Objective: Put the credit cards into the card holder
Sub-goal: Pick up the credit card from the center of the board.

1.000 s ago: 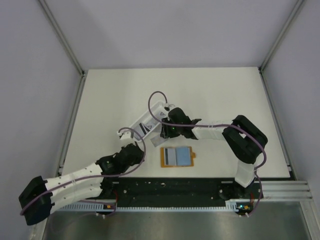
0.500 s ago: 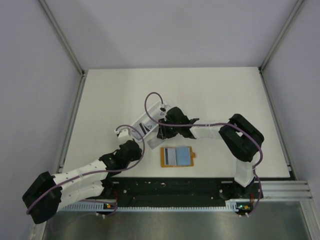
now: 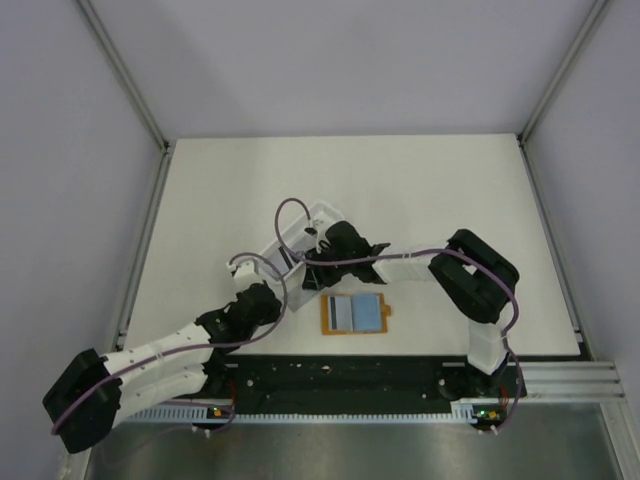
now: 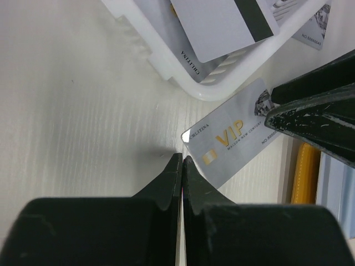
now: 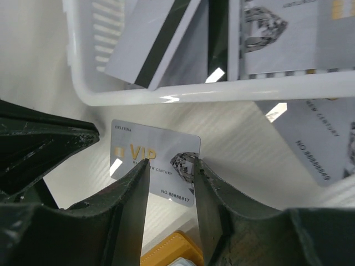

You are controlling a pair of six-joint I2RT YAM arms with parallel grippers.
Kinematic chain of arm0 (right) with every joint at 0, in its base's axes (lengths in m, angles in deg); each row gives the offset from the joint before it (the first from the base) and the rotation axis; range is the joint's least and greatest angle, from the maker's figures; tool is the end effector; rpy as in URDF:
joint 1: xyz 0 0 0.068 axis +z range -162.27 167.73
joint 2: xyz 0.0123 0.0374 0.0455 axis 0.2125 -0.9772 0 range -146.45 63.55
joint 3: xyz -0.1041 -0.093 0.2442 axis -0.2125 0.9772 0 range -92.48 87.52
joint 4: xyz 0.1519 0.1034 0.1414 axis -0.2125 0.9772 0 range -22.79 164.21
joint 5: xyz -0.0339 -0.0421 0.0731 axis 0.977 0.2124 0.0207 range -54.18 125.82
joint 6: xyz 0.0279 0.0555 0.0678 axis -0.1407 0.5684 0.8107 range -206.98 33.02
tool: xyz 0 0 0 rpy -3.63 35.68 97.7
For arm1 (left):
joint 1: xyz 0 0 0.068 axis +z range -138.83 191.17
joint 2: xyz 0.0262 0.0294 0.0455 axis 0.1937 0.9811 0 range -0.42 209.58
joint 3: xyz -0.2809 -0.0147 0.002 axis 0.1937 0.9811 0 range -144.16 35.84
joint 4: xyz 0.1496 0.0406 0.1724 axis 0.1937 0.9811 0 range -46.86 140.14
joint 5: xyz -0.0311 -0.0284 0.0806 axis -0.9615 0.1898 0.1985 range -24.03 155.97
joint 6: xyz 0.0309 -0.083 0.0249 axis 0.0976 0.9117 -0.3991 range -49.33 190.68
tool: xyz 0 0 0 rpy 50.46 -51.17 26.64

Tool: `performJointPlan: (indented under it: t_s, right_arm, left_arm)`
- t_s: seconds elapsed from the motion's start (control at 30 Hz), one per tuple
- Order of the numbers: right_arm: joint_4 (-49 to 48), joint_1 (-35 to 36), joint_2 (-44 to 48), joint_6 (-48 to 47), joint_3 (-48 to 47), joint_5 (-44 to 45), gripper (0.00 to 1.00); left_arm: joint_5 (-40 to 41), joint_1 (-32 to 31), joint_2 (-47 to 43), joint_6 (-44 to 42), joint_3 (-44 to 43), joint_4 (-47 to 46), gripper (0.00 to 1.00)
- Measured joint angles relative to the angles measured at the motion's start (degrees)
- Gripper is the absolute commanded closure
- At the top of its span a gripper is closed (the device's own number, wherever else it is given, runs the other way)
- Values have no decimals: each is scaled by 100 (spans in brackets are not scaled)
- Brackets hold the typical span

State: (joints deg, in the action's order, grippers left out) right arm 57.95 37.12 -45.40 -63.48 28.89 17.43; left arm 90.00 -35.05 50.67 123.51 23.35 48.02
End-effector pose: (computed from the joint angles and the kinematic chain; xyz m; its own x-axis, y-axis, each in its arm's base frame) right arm 0.2443 0.3249 0.1457 -0.7411 -0.2830 -0.6088 -0.6321 0.5996 0.4908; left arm 0.1358 -0.0931 0.1368 -0.6503 -0.3733 -0.6616 -0.1045 0.9066 -0.4089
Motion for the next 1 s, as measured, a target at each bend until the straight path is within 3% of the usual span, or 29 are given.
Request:
performJointPlan:
  t_s: [0.3,0.53,0.8,1.0]
  right_arm:
    - [-166,267,-85,-98,0,-284,62]
    - [-225,332,-96,-83,24,-317,62]
    - [-549,387,7,28,321,-365,62]
    - [-647,404,103,70,496,-376,62]
  left_arm:
    - [-109,0,-935,66,168,448,100]
    - [-424,0,-767,136,168,643,100]
    - [-94,0,-846,125,127,638,100]
    - [140,7,17,101,-236,391,100]
